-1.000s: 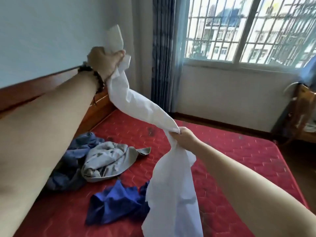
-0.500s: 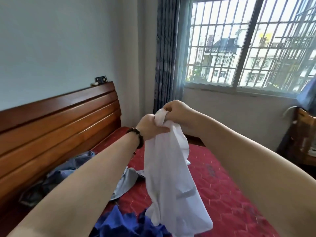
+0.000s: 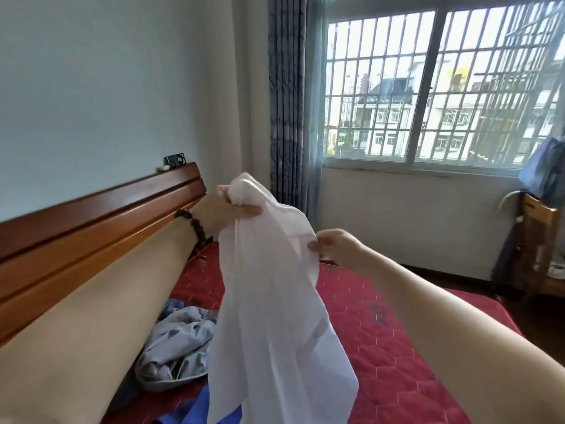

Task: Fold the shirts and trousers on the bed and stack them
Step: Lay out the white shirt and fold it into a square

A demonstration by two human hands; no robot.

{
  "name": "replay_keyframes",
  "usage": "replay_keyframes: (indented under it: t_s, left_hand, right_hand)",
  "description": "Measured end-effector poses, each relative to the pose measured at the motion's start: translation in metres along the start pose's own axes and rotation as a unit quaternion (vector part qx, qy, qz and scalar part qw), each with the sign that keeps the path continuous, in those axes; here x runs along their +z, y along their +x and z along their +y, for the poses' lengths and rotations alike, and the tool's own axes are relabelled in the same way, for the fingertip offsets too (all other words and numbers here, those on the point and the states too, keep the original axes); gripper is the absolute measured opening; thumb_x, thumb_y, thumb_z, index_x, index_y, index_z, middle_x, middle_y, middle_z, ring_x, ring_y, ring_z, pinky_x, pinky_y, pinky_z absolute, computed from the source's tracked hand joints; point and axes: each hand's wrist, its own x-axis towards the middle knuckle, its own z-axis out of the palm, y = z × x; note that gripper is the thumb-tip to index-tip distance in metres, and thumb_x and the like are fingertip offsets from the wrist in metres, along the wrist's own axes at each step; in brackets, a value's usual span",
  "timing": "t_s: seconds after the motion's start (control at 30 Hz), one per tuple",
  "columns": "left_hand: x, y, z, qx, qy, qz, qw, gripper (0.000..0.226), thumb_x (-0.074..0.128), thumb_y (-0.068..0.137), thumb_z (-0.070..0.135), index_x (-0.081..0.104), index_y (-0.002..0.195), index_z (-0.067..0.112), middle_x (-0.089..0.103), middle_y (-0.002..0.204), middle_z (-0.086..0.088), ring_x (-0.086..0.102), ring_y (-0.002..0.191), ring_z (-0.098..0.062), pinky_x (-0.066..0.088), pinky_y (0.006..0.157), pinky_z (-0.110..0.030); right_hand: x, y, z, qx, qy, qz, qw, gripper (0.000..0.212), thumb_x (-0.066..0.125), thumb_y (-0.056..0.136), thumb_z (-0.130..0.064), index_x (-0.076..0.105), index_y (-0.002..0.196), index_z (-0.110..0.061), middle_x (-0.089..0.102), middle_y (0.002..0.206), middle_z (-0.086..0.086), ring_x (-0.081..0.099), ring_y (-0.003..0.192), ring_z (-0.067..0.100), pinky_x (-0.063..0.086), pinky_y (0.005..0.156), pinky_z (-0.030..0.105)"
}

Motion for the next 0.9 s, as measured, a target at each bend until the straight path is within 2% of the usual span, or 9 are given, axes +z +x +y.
replay_keyframes:
  t_s: [0.07, 0.23, 0.3, 0.43, 0.57, 0.63, 0.73, 0.8, 0.9]
  left_hand:
    - [-0.016, -0.007, -0.012, -0.026, 0.041, 0.017, 0.999, 0.031, 0.082, 0.074, 0.029, 0.064, 0.099, 0.024, 0.070, 0.078, 0.016, 0.064, 0.070, 0.010, 0.044, 0.052, -0.003]
    - [-0.020, -0.013, -0.019, -0.042, -0.032, -0.073, 0.996, 0.107, 0.081, 0.047, 0.069, 0.041, 0.137, 0.026, 0.061, 0.123, 0.003, 0.059, 0.113, -0.009, 0.049, 0.094, -0.028]
    - [-0.003, -0.008, -0.007, -0.034, -0.060, -0.111, 0.991, 0.101, 0.086, 0.052, 0.057, 0.043, 0.137, 0.023, 0.063, 0.123, 0.002, 0.060, 0.113, -0.010, 0.050, 0.094, -0.028]
    - [0.040, 0.004, 0.007, 0.006, 0.000, -0.095, 0.995, 0.018, 0.083, 0.072, 0.019, 0.071, 0.085, 0.023, 0.073, 0.074, 0.010, 0.068, 0.079, -0.008, 0.050, 0.063, -0.012]
    - [0.045, 0.006, 0.013, -0.026, -0.074, -0.078, 0.994, 0.013, 0.081, 0.074, 0.013, 0.075, 0.085, 0.009, 0.075, 0.082, -0.006, 0.072, 0.075, -0.019, 0.057, 0.063, -0.028]
    - [0.043, 0.007, 0.015, -0.029, -0.080, -0.039, 0.996, 0.019, 0.081, 0.075, 0.017, 0.074, 0.089, 0.005, 0.074, 0.087, -0.013, 0.071, 0.079, -0.024, 0.059, 0.069, -0.038]
    - [0.041, 0.009, 0.025, -0.015, -0.043, 0.059, 0.997, 0.015, 0.078, 0.074, 0.025, 0.074, 0.077, 0.010, 0.071, 0.068, -0.001, 0.064, 0.060, -0.004, 0.054, 0.055, -0.020]
    - [0.041, 0.013, 0.032, -0.023, -0.040, 0.103, 0.994, 0.023, 0.076, 0.073, 0.027, 0.072, 0.076, 0.005, 0.064, 0.065, 0.001, 0.058, 0.054, -0.004, 0.048, 0.050, -0.015]
    - [0.045, 0.019, 0.039, -0.045, -0.020, 0.142, 0.989, 0.017, 0.067, 0.080, 0.026, 0.065, 0.074, 0.011, 0.051, 0.070, -0.004, 0.046, 0.063, -0.017, 0.042, 0.057, -0.024]
  right_hand:
    - [-0.002, 0.002, -0.021, -0.034, 0.009, 0.032, 0.999, 0.029, 0.055, 0.097, -0.009, 0.050, 0.068, -0.008, 0.042, 0.065, 0.004, 0.042, 0.060, 0.015, 0.043, 0.061, 0.029]
    - [0.005, 0.015, -0.083, -0.172, -0.196, 0.051, 0.964, 0.033, 0.057, 0.096, -0.019, 0.052, 0.074, 0.006, 0.037, 0.064, 0.002, 0.031, 0.056, 0.010, 0.029, 0.054, 0.024]
    - [0.014, 0.017, -0.103, -0.205, -0.261, 0.004, 0.943, 0.030, 0.059, 0.094, -0.020, 0.058, 0.073, 0.001, 0.041, 0.063, 0.000, 0.035, 0.057, 0.009, 0.031, 0.056, 0.023]
    - [0.028, 0.013, -0.118, -0.231, -0.279, -0.022, 0.932, 0.024, 0.064, 0.091, -0.025, 0.066, 0.073, -0.009, 0.058, 0.065, 0.005, 0.047, 0.062, 0.009, 0.042, 0.064, 0.028]
    - [0.000, -0.007, -0.108, -0.170, -0.137, 0.017, 0.976, 0.017, 0.064, 0.091, -0.030, 0.060, 0.085, -0.014, 0.065, 0.079, 0.009, 0.060, 0.065, 0.016, 0.054, 0.069, 0.039]
    - [-0.015, -0.023, -0.097, -0.102, -0.120, -0.024, 0.987, 0.050, 0.064, 0.082, -0.053, 0.056, 0.111, -0.014, 0.067, 0.103, 0.006, 0.067, 0.086, 0.016, 0.056, 0.084, 0.045]
    - [-0.019, -0.043, -0.073, -0.010, -0.108, -0.101, 0.989, 0.120, 0.064, 0.049, -0.086, 0.028, 0.148, -0.028, 0.052, 0.137, -0.004, 0.053, 0.121, 0.012, 0.048, 0.098, 0.036]
    - [-0.005, -0.051, -0.062, 0.015, -0.085, -0.110, 0.990, 0.123, 0.071, 0.056, -0.076, 0.005, 0.153, -0.038, 0.034, 0.153, -0.006, 0.040, 0.135, 0.013, 0.038, 0.103, 0.028]
    - [0.028, -0.052, -0.052, 0.014, -0.099, -0.043, 0.994, 0.125, 0.079, 0.067, -0.057, -0.012, 0.150, -0.039, 0.021, 0.158, -0.010, 0.030, 0.142, 0.015, 0.031, 0.102, 0.023]
